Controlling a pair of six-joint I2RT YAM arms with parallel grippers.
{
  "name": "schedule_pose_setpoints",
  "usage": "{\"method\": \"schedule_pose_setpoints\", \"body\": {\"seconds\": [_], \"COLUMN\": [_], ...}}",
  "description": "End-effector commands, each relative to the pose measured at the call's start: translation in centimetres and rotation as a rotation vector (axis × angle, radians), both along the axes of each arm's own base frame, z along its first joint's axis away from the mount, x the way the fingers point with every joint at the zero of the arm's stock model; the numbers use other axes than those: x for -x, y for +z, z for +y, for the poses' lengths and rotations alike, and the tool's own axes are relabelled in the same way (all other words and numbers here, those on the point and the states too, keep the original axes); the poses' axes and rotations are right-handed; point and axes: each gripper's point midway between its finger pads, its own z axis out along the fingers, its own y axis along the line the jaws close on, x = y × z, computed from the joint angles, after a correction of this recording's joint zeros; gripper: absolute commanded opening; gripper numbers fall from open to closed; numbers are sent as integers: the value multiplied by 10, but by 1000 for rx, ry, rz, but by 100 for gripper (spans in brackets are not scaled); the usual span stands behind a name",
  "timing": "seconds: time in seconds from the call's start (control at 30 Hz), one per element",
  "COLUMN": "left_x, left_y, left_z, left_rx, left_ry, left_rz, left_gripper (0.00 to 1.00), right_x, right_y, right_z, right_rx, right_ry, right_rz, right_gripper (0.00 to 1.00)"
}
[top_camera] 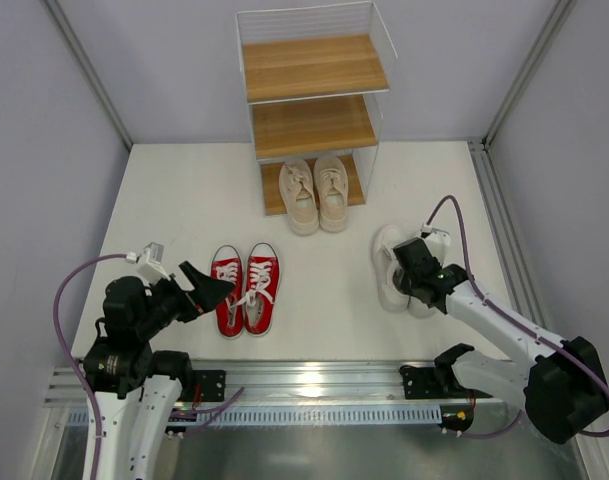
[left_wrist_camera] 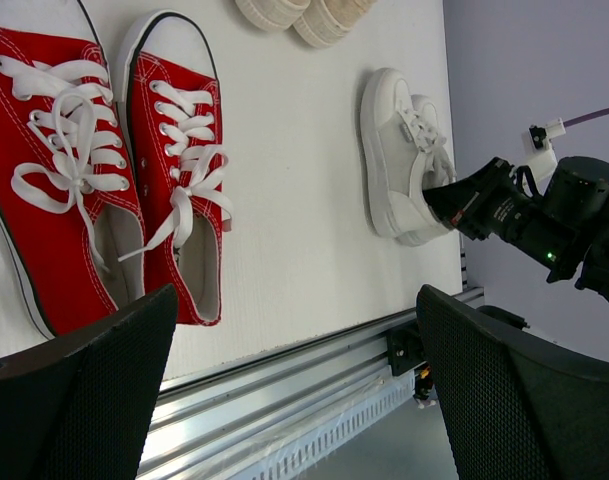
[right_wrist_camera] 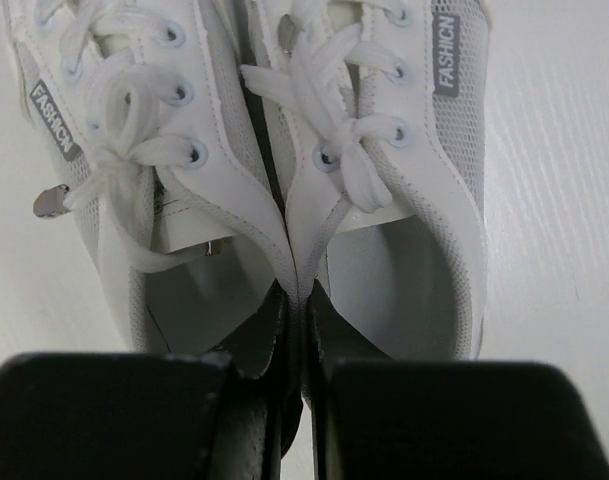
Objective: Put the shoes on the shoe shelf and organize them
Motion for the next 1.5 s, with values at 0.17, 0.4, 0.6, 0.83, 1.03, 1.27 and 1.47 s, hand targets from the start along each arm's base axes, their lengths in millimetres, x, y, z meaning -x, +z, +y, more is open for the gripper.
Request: {"method": "schedule_pose_setpoints", "body": {"seconds": [0.17,0.4,0.6,0.83,1.03,1.27,1.47], "left_x": [-4,-8,-10,-8,-7,-2,2], "left_y": [11,13,16,17,18,17,19], "left_z": [-3,-4,-4,-1,1,1,4], "left_rx": [14,22,24,11,0,-8,-26], "left_ry": [-19,-17,-13,-2,4,3,6], "left_rz": [-49,-54,-64,-70,-76,-72,-73], "left_gripper": [100,100,100,100,100,100,100], "right_x": [-5,8,-14,-60,-98,-139,-163], "right_y": [79,176,244,315,360,372,381], "right_z": [27,80,126,168,187,197,208], "right_rx": [-139,-241,-234,-178,-104,-23,-2], "right_ry": [171,422,533,580,517,385,325], "right_rz": [-180,-379,-485,-637,-718,-735,-759], "right_gripper": [4,4,4,4,4,4,4]}}
